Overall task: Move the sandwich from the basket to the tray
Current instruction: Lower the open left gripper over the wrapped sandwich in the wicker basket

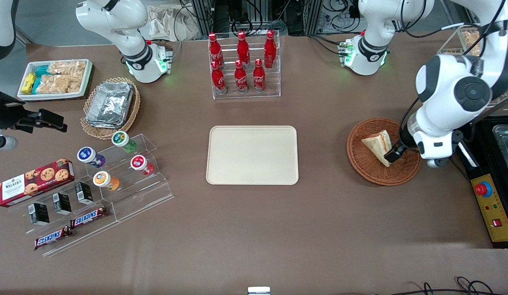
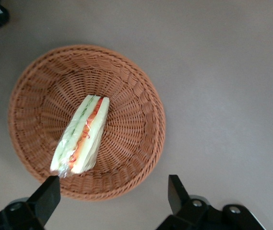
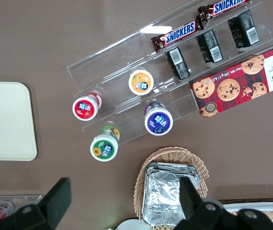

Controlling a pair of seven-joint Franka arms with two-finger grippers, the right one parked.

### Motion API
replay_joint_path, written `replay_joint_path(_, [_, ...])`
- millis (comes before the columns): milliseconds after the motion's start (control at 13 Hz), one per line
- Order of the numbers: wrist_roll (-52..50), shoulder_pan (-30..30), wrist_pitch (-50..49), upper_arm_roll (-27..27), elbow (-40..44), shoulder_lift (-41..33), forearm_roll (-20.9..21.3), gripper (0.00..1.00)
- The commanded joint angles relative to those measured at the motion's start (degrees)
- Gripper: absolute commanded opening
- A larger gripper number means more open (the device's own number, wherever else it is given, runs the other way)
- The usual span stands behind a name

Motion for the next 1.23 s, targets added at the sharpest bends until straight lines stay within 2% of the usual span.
replay_joint_path(0, [-1.65,0.32,7.54,0.06,-9.21,-2.92,0.9,1.0])
replay_joint_path(385, [-1.3,1.37,16.95,0.67,-17.91,-3.01,0.98,1.0])
replay_joint_path(692, [-1.3,1.46,19.06,0.85,-20.11,-2.04,1.78,1.0])
replay_joint_path(1154, [-1.38,1.02,27.41,0.67,-24.42,1.99,1.78,0.99])
